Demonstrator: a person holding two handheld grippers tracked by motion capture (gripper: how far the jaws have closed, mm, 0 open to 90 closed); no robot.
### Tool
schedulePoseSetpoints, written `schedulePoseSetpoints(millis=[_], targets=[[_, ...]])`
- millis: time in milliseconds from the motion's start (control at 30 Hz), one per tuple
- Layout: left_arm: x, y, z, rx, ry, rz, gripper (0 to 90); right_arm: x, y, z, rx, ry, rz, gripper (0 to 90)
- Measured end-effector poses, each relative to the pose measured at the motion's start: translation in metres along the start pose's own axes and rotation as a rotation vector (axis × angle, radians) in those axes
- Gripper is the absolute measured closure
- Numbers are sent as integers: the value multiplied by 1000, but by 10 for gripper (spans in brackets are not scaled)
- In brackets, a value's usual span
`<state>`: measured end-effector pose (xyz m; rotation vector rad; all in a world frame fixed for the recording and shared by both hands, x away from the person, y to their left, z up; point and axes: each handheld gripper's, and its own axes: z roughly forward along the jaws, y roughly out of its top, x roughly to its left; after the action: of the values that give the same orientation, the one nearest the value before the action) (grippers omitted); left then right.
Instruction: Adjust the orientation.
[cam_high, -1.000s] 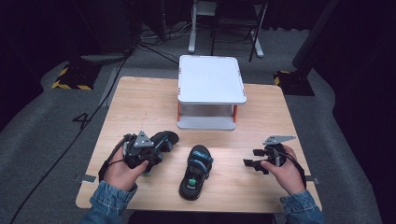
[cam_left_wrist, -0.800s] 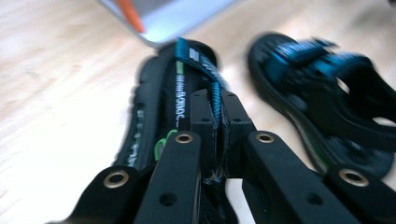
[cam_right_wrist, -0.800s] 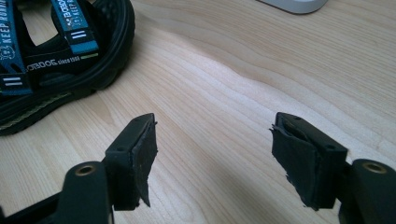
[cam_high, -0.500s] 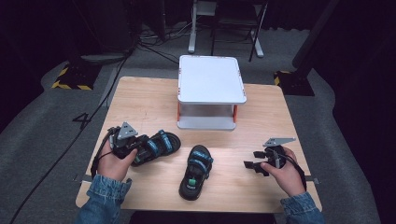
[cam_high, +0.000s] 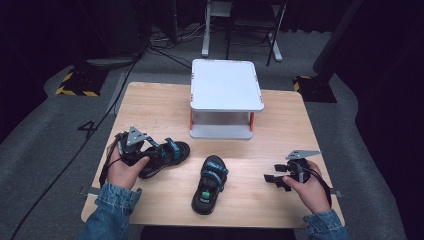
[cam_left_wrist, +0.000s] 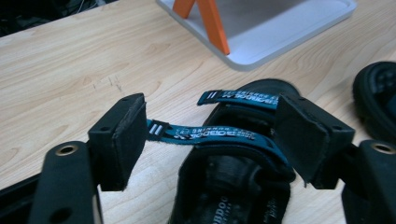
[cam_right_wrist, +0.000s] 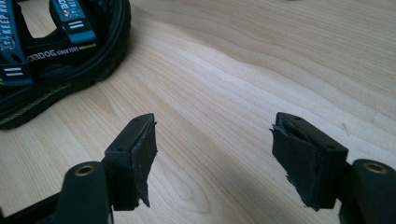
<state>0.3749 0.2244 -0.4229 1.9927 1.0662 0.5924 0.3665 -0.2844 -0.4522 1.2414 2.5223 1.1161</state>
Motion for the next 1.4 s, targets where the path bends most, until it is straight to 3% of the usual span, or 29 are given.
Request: schedulePoseSetpoints(millis=[67, 133, 167, 300, 433, 500, 533, 600, 767, 867, 1000, 1100, 1267, 1400], targets=[[-1, 0, -5, 12, -12, -11, 220, 1, 2, 1, 0, 2, -5, 313], [-1, -1, -11, 52, -32, 5, 201, 0, 4, 3, 2, 7, -12, 312], [-1, -2, -14, 106, -47, 24, 197, 0, 5, 4, 3, 9, -14, 311], [-1, -9, -20, 219, -37, 56, 172, 4, 12, 10, 11, 27, -28, 308], [1, -18, -18, 288, -58, 66, 176, 8, 17, 16, 19, 48, -44, 307], [1, -22, -14, 311, -82, 92, 204, 9, 18, 18, 21, 50, -49, 305], [2, -23, -12, 307, -101, 101, 248, 9, 18, 19, 22, 50, -49, 305], [3, -22, -12, 301, -85, 131, 405, 9, 18, 19, 23, 52, -44, 305], [1, -20, -14, 313, -123, 110, 609, 8, 17, 18, 17, 57, -36, 305], [-1, -20, -13, 315, -127, 58, 719, 7, 16, 17, 17, 53, -36, 305], [-5, -16, -12, 339, -126, 44, 795, 8, 15, 16, 18, 54, -40, 305], [-8, -10, -12, 351, -132, 36, 803, 8, 14, 14, 13, 49, -36, 305], [-11, 0, -14, 326, -133, 35, 808, 7, 11, 10, 9, 39, -30, 305], [-14, 8, -16, 272, -141, 21, 809, 6, 7, 7, 7, 28, -23, 306]])
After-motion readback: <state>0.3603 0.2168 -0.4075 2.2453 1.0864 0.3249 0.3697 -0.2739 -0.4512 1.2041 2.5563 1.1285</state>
